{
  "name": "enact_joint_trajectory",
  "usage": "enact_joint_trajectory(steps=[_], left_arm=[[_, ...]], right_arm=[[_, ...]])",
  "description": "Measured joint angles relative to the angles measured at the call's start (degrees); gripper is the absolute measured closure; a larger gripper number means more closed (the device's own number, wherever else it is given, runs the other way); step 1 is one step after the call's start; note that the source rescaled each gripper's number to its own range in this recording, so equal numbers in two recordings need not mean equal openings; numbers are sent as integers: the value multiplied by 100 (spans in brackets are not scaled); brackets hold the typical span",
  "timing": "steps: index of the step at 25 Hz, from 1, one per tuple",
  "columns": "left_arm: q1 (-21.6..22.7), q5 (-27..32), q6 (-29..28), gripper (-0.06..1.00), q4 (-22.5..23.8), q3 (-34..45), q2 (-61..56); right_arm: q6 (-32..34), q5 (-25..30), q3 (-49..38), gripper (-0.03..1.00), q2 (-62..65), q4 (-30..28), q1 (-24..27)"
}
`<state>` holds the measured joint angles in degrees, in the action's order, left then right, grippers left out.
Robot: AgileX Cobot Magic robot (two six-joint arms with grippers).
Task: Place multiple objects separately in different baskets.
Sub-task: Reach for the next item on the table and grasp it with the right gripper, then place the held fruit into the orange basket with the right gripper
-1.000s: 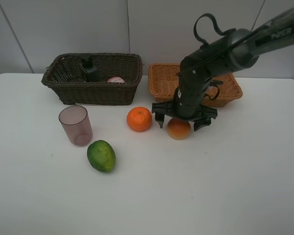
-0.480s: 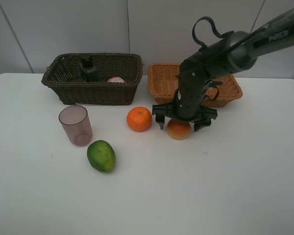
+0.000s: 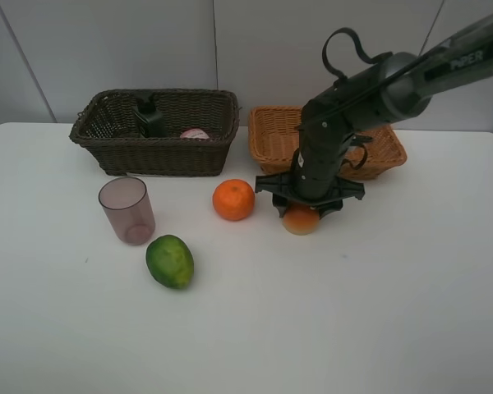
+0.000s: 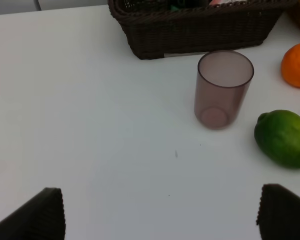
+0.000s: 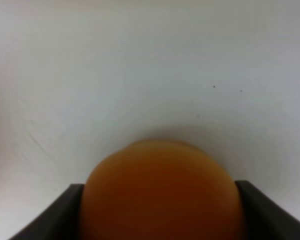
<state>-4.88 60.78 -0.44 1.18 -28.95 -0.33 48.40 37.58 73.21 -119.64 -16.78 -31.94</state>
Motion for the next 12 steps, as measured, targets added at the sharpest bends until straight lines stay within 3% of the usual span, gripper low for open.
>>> enact_joint_trajectory(steps=[12], left_arm=[[0,0,0,-5,0,0,0]], right_arm=[[0,23,0,54,0,0,0]])
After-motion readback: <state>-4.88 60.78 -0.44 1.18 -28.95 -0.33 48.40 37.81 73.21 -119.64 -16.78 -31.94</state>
